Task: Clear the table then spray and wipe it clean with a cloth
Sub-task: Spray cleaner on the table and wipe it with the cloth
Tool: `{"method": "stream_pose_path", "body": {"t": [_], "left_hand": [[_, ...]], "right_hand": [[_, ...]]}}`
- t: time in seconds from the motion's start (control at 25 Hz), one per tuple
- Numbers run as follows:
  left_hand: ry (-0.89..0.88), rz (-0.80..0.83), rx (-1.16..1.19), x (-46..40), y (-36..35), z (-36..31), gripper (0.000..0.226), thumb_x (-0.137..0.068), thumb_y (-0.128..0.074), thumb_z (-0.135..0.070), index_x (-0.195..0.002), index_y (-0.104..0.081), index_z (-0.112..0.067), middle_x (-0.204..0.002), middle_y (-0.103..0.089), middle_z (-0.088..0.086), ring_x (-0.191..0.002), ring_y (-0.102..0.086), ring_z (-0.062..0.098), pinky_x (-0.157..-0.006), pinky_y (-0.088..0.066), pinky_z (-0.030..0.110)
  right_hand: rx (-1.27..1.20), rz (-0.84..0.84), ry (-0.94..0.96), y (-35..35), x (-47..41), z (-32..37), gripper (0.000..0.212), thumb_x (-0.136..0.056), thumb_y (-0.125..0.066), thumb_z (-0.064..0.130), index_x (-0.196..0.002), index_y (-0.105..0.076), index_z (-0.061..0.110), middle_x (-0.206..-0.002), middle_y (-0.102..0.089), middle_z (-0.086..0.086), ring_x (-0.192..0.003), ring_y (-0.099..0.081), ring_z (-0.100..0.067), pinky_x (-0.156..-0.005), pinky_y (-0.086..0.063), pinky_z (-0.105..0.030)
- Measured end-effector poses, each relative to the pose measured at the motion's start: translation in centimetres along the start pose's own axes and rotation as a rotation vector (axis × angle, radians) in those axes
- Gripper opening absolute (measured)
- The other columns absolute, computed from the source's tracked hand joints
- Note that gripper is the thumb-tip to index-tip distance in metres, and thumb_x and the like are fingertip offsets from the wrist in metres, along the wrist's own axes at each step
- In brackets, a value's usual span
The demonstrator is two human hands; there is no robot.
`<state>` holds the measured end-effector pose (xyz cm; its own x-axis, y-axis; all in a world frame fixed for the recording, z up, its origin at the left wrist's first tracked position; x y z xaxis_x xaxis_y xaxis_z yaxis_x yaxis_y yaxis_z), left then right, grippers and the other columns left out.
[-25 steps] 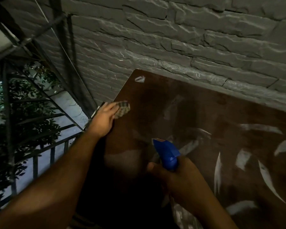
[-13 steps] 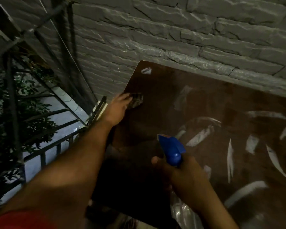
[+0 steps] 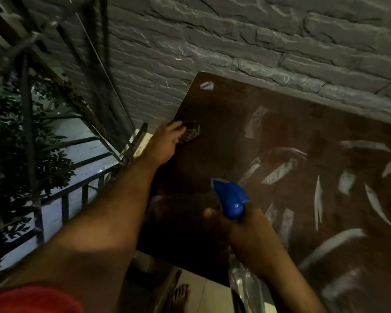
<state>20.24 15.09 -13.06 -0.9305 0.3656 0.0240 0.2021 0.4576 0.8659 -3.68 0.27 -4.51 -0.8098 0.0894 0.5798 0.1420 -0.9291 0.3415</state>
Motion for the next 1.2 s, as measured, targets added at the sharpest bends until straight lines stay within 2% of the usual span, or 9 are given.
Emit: {"method": "stream_pose_path", "body": {"t": [0.08, 0.16, 0.24, 0.36, 0.48, 0.6, 0.72, 0.92, 1.2], "left_hand": [[-0.038, 0.087, -0.037, 1.9, -2.6, -4.0, 0.047, -0.097, -0.04, -0.003, -0.141, -0.044, -0.017, -0.156, -0.027, 0.001, -0.146, -0.015, 0.027, -0.117, -0.012, 0.042], [-0.29, 0.161, -0.118, 9.6, -5.0, -7.1, 0.051, -0.096, -0.039, -0.01, -0.143, -0.039, -0.028, -0.158, -0.02, -0.009, -0.147, -0.008, 0.019, -0.114, -0.012, 0.053], [-0.37, 0.167, 0.004, 15.5, -3.9, -5.3, 0.053, -0.093, -0.04, -0.007, -0.141, -0.041, -0.03, -0.157, -0.017, -0.016, -0.146, -0.011, 0.014, -0.114, -0.017, 0.044], [-0.16, 0.075, -0.021, 11.9, -0.3, 0.8, 0.048, -0.093, -0.045, -0.001, -0.138, -0.047, -0.017, -0.154, -0.031, 0.002, -0.144, -0.023, 0.027, -0.115, -0.019, 0.034], [0.074, 0.048, -0.043, 5.5, 0.0, 0.1, 0.05, -0.096, -0.042, -0.003, -0.143, -0.041, -0.021, -0.157, -0.026, -0.001, -0.146, -0.016, 0.027, -0.118, -0.015, 0.043], [-0.09, 0.152, -0.167, 10.1, -3.6, -5.9, 0.052, -0.098, -0.041, -0.011, -0.147, -0.032, -0.028, -0.159, -0.015, -0.008, -0.147, -0.003, 0.018, -0.115, -0.009, 0.057], [-0.25, 0.08, -0.018, 17.3, -2.3, -4.2, 0.053, -0.095, -0.046, -0.004, -0.143, -0.04, -0.025, -0.157, -0.022, -0.005, -0.147, -0.005, 0.015, -0.115, -0.003, 0.037], [0.059, -0.028, 0.052, 10.7, 1.2, 2.0, 0.049, -0.093, -0.046, 0.003, -0.139, -0.048, -0.014, -0.153, -0.033, 0.006, -0.145, -0.019, 0.027, -0.116, -0.01, 0.027], [0.009, 0.016, 0.114, 13.8, 0.0, 0.5, 0.049, -0.093, -0.049, 0.005, -0.138, -0.049, -0.014, -0.154, -0.031, 0.002, -0.147, -0.013, 0.024, -0.116, -0.005, 0.027]], "right_hand": [[-0.005, -0.018, 0.02, 0.0, 0.4, 0.1, 0.055, -0.06, -0.063, 0.069, -0.093, -0.062, 0.026, -0.08, -0.071, -0.003, -0.073, -0.07, -0.022, -0.079, -0.058, -0.051], [-0.008, -0.025, 0.031, 0.2, 1.4, -0.1, 0.049, -0.063, -0.067, 0.065, -0.094, -0.062, 0.028, -0.08, -0.071, -0.002, -0.073, -0.069, -0.023, -0.078, -0.058, -0.05], [-0.024, -0.02, 0.032, 0.7, 2.4, -0.3, 0.035, -0.073, -0.069, 0.057, -0.095, -0.061, 0.03, -0.079, -0.071, 0.0, -0.073, -0.069, -0.02, -0.075, -0.058, -0.045], [0.028, -0.001, 0.025, 0.5, 2.6, -0.7, 0.028, -0.076, -0.069, 0.055, -0.086, -0.057, 0.031, -0.073, -0.066, 0.004, -0.067, -0.065, -0.014, -0.066, -0.053, -0.035], [0.058, -0.014, 0.052, -0.4, 3.1, -0.7, 0.046, -0.065, -0.063, 0.066, -0.092, -0.059, 0.03, -0.078, -0.069, 0.0, -0.072, -0.068, -0.02, -0.074, -0.058, -0.043], [0.046, -0.04, 0.073, -0.4, 4.3, -1.1, 0.051, -0.07, -0.063, 0.064, -0.102, -0.061, 0.025, -0.081, -0.07, -0.001, -0.074, -0.068, -0.021, -0.073, -0.058, -0.044], [0.075, 0.007, 0.022, -0.4, 5.7, -2.5, 0.037, -0.081, -0.065, 0.054, -0.101, -0.062, 0.023, -0.078, -0.07, 0.0, -0.07, -0.067, -0.017, -0.069, -0.056, -0.037], [0.127, 0.064, -0.019, -1.4, 6.3, -3.1, 0.031, -0.078, -0.067, 0.056, -0.094, -0.056, 0.032, -0.082, -0.07, -0.002, -0.075, -0.068, -0.021, -0.076, -0.058, -0.042], [0.244, 0.226, -0.052, -4.1, 9.1, -5.0, 0.038, -0.082, -0.068, 0.051, -0.113, -0.052, 0.036, -0.094, -0.067, 0.002, -0.079, -0.066, -0.014, -0.081, -0.059, -0.039]]}}
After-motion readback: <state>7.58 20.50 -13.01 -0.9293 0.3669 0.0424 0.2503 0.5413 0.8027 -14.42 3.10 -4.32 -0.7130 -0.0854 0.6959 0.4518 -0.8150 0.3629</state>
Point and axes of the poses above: each hand's wrist, its own x-axis away from the middle knuckle, its own y-axis out of the back of the hand, z = x × y, the point moved 9 cm from there along -x, towards the middle knuckle
